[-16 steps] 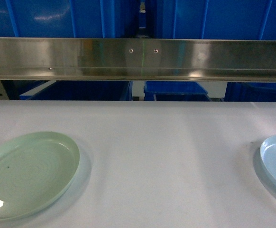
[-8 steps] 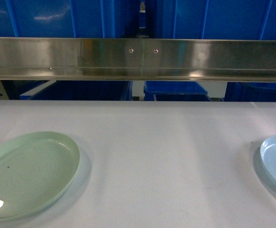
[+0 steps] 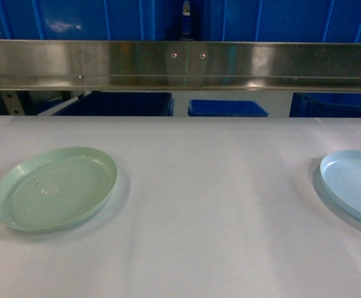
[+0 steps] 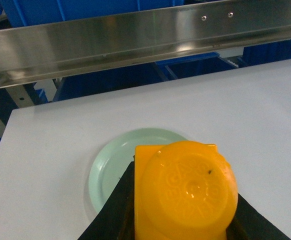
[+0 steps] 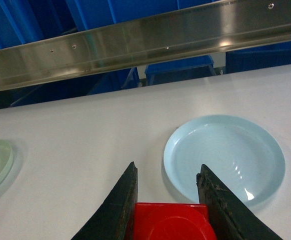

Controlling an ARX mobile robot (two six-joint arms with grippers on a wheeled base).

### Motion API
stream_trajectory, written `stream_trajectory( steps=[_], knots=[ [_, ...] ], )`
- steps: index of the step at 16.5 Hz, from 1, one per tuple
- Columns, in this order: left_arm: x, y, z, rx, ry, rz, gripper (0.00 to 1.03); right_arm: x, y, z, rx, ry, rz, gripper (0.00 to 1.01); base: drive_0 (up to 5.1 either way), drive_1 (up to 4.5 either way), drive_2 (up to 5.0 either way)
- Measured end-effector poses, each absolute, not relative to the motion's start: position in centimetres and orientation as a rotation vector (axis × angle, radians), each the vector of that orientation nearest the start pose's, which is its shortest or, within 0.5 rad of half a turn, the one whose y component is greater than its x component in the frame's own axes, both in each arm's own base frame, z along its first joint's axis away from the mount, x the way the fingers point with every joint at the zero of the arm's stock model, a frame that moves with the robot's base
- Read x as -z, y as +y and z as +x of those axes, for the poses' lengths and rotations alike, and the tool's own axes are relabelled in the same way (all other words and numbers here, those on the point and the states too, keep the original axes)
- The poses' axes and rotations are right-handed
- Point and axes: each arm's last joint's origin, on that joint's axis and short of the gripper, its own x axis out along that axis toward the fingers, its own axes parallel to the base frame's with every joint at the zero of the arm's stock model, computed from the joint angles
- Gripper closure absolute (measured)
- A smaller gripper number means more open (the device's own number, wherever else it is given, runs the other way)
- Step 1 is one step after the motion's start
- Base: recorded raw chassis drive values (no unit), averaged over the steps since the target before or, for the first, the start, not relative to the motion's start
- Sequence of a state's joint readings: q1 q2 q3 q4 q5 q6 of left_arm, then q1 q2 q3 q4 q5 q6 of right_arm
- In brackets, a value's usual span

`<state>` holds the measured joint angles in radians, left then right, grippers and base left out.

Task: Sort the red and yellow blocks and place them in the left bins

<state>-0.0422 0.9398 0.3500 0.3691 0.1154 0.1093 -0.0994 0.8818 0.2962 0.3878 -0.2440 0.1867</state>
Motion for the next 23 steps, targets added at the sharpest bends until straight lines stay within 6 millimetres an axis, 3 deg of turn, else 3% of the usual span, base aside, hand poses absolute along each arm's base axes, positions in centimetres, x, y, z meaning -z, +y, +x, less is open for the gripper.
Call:
stream_trajectory(
  steps=[3,23],
  knots=[
    [-21.05,-1.12,19.45,0.165,0.203,0.101,0.76,-20.45,-1.11,18.25,-0.129,0.198,0.218,0.72,0.0,-0.90,0.9],
    [-20.99,-1.15,19.48,0.168,0.209,0.101,0.76,-20.35,-1.23,18.33,-0.120,0.205,0.220,0.72,-4.9,2.51,2.5]
  ],
)
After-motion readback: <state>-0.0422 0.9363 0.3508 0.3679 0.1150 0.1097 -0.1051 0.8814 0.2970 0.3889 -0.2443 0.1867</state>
